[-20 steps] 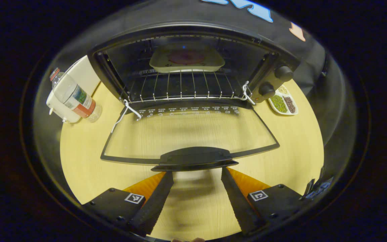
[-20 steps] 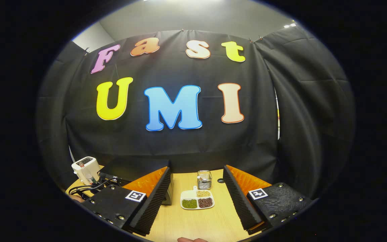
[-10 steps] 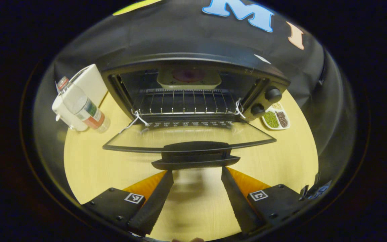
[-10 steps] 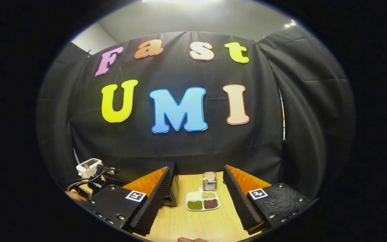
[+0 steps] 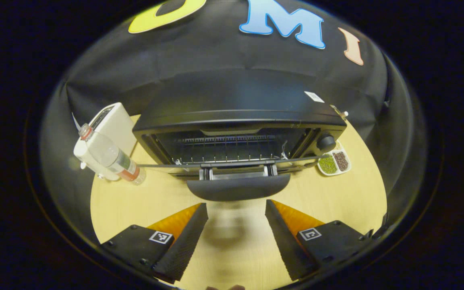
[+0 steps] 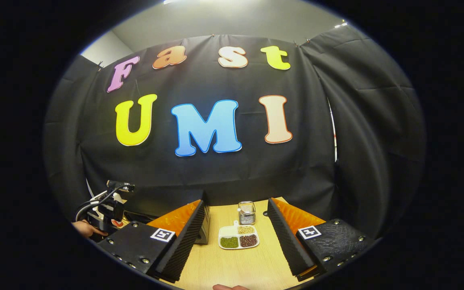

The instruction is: Open the electric oven with the left hand, put the food in, and close the electric oven.

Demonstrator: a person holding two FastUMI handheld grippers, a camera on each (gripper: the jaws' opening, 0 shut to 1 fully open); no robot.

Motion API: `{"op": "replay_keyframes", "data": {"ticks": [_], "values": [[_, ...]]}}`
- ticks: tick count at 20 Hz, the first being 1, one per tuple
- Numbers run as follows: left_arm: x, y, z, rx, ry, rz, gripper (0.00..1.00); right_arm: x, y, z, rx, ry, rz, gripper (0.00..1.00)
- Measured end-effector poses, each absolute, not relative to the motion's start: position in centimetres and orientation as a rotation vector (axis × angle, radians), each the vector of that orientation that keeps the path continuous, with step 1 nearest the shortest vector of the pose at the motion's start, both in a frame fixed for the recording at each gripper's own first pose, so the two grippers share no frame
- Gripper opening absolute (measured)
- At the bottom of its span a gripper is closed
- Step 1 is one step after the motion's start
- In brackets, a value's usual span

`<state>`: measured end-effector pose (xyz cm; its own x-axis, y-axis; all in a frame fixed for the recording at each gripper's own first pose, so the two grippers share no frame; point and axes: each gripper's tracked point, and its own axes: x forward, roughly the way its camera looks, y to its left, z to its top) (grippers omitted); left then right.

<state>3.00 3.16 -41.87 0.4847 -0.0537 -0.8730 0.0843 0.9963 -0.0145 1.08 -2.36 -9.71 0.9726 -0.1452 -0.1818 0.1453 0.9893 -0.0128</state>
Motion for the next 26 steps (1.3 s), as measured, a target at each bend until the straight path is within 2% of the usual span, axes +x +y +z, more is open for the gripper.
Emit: {"op": "replay_keyframes", "data": {"ticks": [3,7,11,12,14,16,19,23,24,25,26], "values": [[4.0,2.6,-38.0,0.036,0.926,-0.079,0.98,1.1,-2.6,-9.7,-0.004,0.186,-0.133,0.96],[4.5,0.5,-29.4,-0.037,0.672,-0.077,1.00,1.2,-2.4,-8.7,0.001,0.197,-0.099,0.96],[3.5,-0.2,-19.1,-0.068,0.417,-0.033,0.98,1.9,-1.7,-4.6,-0.014,0.138,-0.055,0.95],[3.1,-0.4,-16.7,-0.082,0.368,-0.021,0.92,2.1,-1.6,-3.4,-0.025,0.116,-0.046,0.95],[2.2,-0.7,-11.9,-0.099,0.263,-0.013,1.00,2.4,-1.1,-1.1,-0.030,0.085,-0.024,0.95],[1.6,-1.1,-7.8,-0.114,0.182,-0.009,1.00,2.6,-0.8,0.7,-0.021,0.062,-0.015,0.96],[1.1,-1.5,-4.1,-0.085,0.111,0.003,1.00,3.1,0.1,1.5,-0.023,0.060,0.015,0.95],[0.7,-1.2,-3.6,-0.045,0.090,0.003,1.00,3.3,1.2,0.2,-0.002,0.068,0.052,0.96],[0.6,-1.2,-3.8,-0.039,0.097,0.003,0.97,3.5,1.4,0.0,-0.003,0.070,0.050,0.95],[0.6,-1.1,-3.7,-0.044,0.099,-0.004,0.97,3.3,1.4,-0.1,-0.012,0.072,0.037,1.00],[0.6,-1.1,-3.6,-0.053,0.099,-0.015,0.92,3.2,1.4,0.1,-0.020,0.069,0.024,0.95]]}}
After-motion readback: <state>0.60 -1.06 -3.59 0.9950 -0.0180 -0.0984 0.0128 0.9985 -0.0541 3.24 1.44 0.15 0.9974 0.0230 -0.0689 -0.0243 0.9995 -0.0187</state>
